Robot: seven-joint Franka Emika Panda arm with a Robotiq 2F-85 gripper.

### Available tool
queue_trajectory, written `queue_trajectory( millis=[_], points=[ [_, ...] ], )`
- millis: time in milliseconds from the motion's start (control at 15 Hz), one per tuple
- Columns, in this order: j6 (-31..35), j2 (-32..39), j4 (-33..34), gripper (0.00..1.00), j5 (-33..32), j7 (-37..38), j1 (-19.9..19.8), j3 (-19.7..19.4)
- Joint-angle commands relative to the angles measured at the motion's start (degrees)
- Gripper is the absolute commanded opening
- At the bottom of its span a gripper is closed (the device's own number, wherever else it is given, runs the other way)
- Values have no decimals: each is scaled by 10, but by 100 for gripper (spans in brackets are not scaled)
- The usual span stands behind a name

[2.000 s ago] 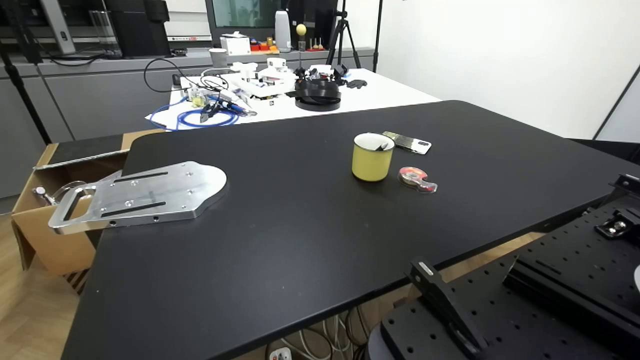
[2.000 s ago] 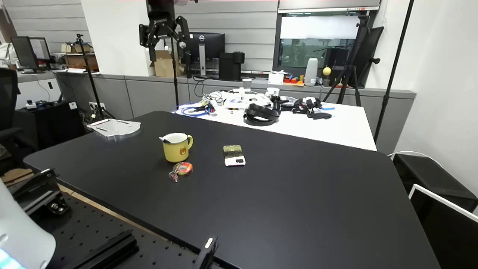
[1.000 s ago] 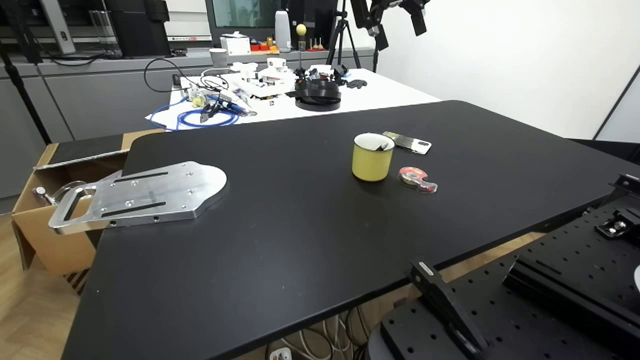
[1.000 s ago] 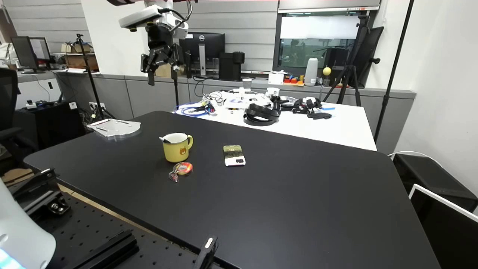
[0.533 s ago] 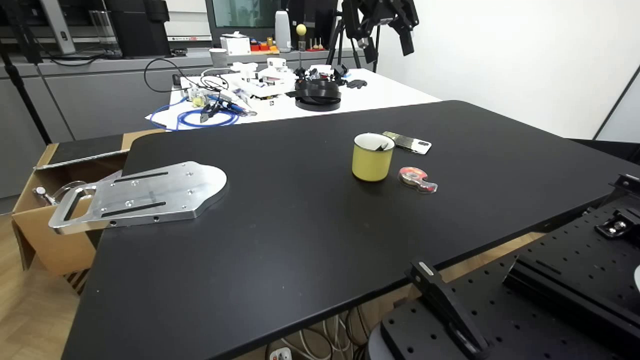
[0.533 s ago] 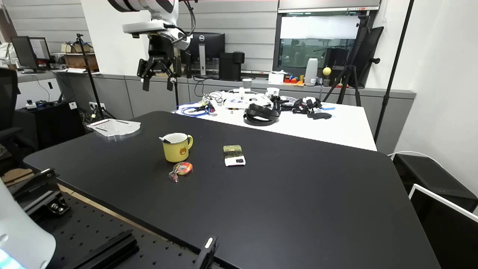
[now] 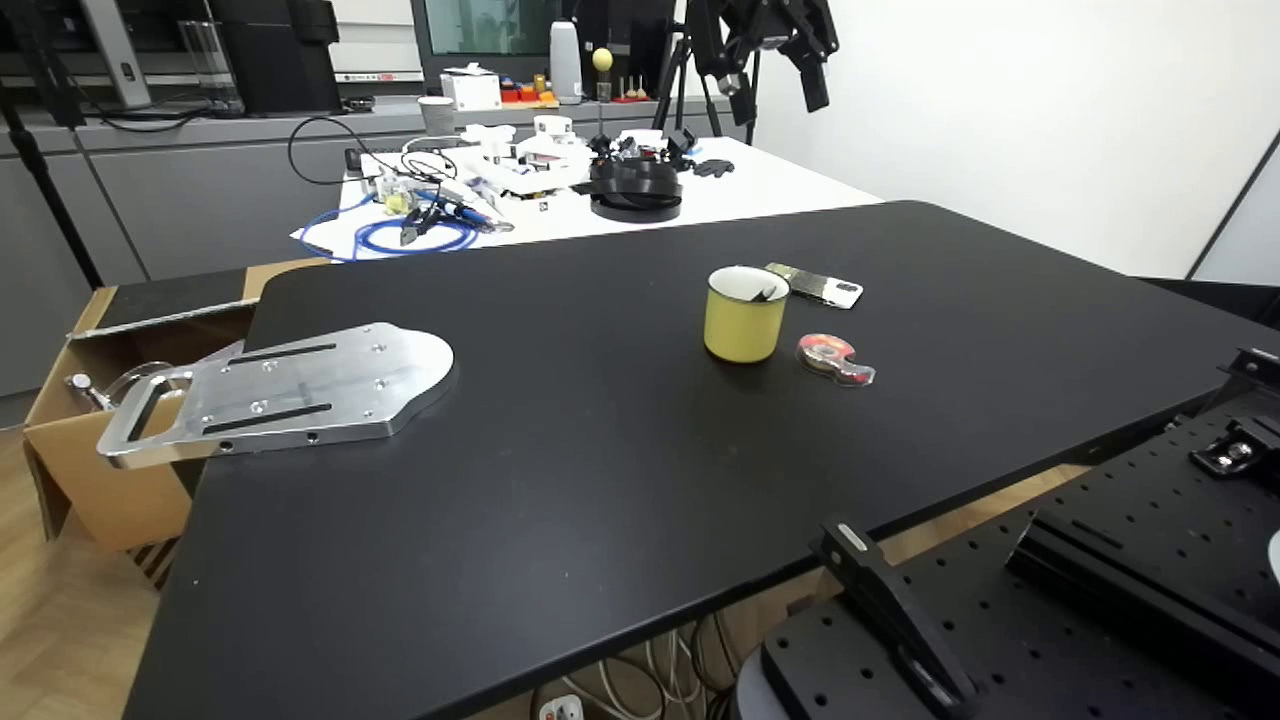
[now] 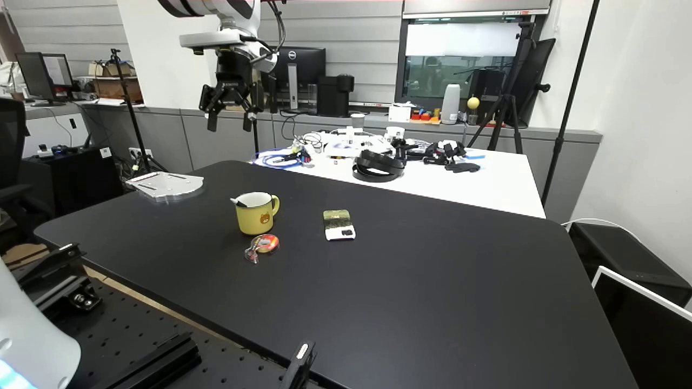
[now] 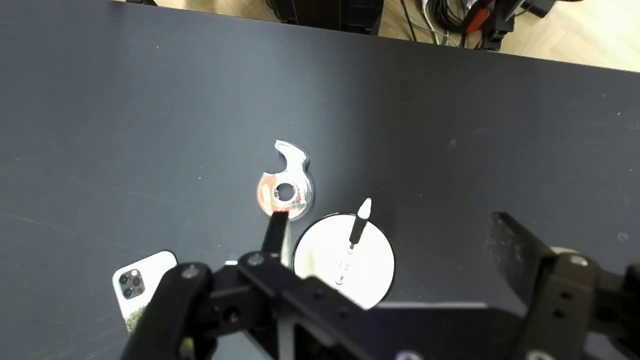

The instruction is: Put the pen on the counter

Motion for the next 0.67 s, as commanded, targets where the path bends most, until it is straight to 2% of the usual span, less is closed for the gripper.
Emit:
queue_trajectory(
  millis=[0, 133, 600],
  points=[
    [-2, 0, 2, 100, 2, -1, 6, -6],
    [-2, 0, 2, 100, 2, -2, 6, -6],
    [-14, 72, 50, 100, -1, -6, 4, -15]
  ],
)
